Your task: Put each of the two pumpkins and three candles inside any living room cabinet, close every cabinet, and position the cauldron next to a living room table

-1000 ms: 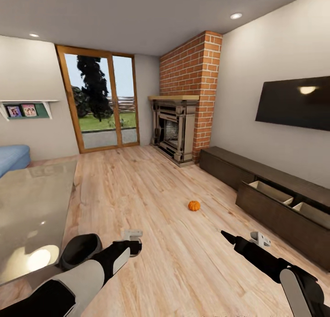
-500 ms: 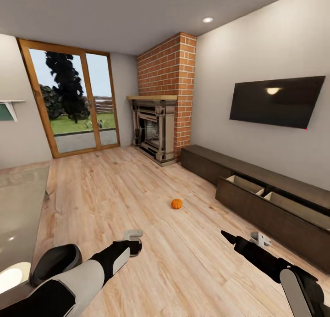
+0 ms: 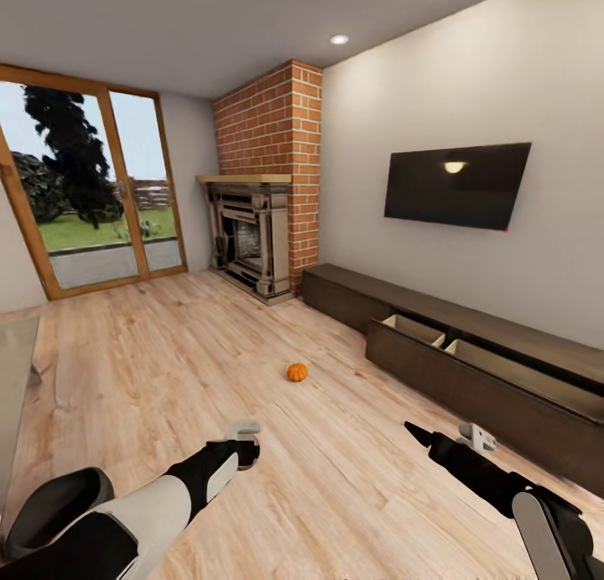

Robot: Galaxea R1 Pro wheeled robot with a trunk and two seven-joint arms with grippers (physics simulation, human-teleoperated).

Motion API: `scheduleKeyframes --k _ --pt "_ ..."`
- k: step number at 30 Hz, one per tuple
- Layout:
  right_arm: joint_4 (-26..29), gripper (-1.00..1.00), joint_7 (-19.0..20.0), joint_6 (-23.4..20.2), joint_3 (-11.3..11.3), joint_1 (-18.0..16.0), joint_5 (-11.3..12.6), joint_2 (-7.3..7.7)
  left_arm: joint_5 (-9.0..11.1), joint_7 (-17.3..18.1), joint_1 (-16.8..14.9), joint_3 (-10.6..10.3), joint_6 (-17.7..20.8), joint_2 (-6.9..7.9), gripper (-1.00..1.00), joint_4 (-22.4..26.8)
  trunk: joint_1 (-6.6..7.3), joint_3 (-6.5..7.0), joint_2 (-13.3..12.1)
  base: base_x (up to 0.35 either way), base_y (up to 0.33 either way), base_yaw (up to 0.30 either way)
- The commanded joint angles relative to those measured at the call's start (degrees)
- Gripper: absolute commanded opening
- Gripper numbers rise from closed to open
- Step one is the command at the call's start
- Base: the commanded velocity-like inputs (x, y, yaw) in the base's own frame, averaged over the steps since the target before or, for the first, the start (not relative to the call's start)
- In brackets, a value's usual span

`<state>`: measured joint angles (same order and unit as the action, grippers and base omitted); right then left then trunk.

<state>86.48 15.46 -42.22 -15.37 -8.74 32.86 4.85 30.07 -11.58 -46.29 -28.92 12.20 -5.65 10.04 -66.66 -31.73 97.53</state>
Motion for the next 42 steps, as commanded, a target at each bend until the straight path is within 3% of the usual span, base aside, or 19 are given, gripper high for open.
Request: scheduleKeyframes --k 1,39,42 --pt "0.01 1.0 0.27 -0.32 -0.1 -0.05 -0.08 -0.01 0.42 -0.37 -0.03 -0.52 0.28 0.03 -1.0 0.15 0.01 -0.06 0.03 0.0 0.0 -0.228" --pt "-0.05 1.0 0.27 -0.24 -0.1 -0.06 -0.08 -0.01 0.43 -0.31 -0.03 -0.43 -2.44 -0.08 -1.0 0.15 0.01 -0.06 0.03 0.0 0.0 -0.197" --pt "-0.3 1.0 0.27 -0.23 -0.1 -0.05 -0.08 -0.01 0.43 -0.31 -0.03 -0.43 -2.35 -0.18 -1.0 0.15 0.66 0.48 -1.17 0.0 0.0 -0.152"
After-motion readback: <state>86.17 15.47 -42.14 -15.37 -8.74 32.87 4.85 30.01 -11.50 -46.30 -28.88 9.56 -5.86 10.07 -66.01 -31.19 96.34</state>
